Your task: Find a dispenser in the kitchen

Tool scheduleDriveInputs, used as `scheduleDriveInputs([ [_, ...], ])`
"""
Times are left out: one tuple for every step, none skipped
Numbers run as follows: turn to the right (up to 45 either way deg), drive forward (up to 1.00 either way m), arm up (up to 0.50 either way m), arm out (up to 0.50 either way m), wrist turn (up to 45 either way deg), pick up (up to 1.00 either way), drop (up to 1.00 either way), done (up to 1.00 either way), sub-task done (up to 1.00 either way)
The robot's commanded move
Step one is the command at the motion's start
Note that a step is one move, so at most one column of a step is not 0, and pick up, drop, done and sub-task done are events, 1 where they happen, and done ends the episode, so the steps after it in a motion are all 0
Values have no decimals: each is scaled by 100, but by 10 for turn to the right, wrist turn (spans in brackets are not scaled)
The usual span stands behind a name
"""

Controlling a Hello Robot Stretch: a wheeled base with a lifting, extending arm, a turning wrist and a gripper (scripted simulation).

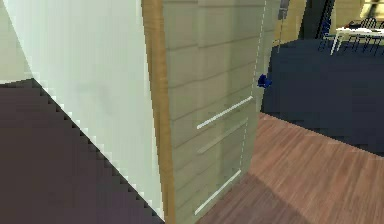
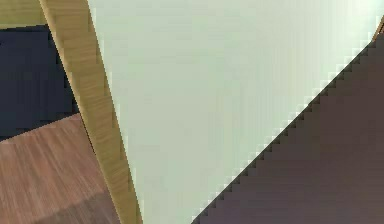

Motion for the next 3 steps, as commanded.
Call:
scheduleDriveInputs([
  [120, 0, 0, 0, 0, 0, 0, 0, 0],
  [0, 10, 0, 0, 0, 0, 0, 0, 0],
  [-30, 0, 0, 0, 0, 0, 0, 0, 0],
])
